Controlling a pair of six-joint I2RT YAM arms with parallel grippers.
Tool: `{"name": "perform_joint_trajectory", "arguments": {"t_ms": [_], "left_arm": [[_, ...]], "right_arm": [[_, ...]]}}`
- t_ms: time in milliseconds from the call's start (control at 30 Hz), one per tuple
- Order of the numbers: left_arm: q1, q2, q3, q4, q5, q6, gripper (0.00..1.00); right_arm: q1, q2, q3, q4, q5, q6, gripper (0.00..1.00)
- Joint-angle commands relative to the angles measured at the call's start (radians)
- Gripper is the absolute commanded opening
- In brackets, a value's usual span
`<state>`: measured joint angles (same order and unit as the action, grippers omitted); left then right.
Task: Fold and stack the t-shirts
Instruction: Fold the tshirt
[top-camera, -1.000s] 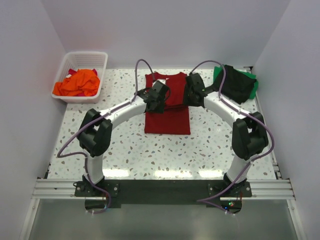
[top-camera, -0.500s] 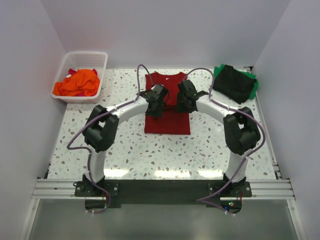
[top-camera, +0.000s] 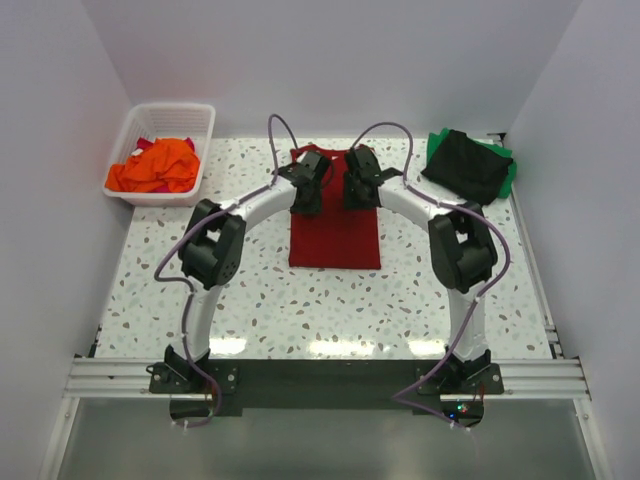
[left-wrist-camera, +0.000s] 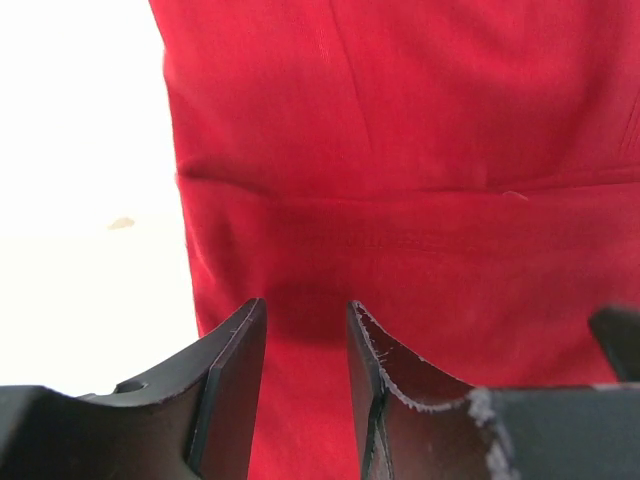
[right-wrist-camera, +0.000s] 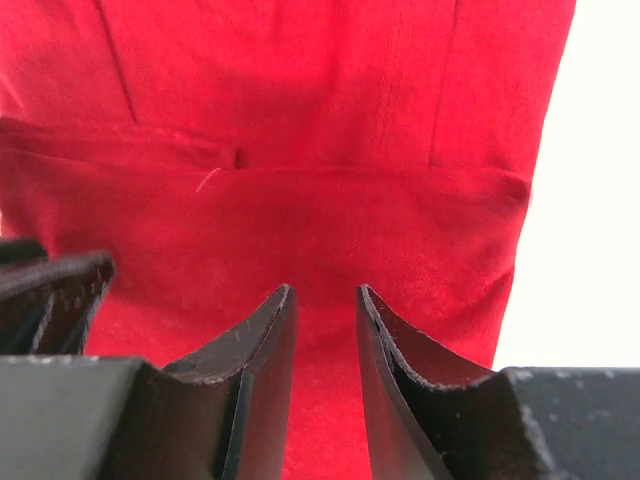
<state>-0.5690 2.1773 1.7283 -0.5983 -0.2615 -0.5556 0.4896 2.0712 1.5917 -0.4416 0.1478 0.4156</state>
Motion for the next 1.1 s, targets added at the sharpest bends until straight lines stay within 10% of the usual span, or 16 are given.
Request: {"name": "perform_joint_trajectory", "arguments": {"t_ms": [0, 300, 1067], "left_arm": [[0.023, 0.036, 0.12, 0.012, -0.067, 0.029, 0.43], [0.031, 0.032, 0.159, -0.008, -0.101, 0.036, 0.42], [0.06, -0.545, -0.656, 0.173, 0.407, 0.04, 0.47]], "right_arm": [[-0.011, 0.016, 0.088, -0.008, 0.055, -0.032, 0.33], [-0.046, -0.02, 0.096, -0.046, 0.102, -0.012, 0.34], [-0.085, -0.494, -0.548, -0.008, -0.243, 0.008, 0.54]]}}
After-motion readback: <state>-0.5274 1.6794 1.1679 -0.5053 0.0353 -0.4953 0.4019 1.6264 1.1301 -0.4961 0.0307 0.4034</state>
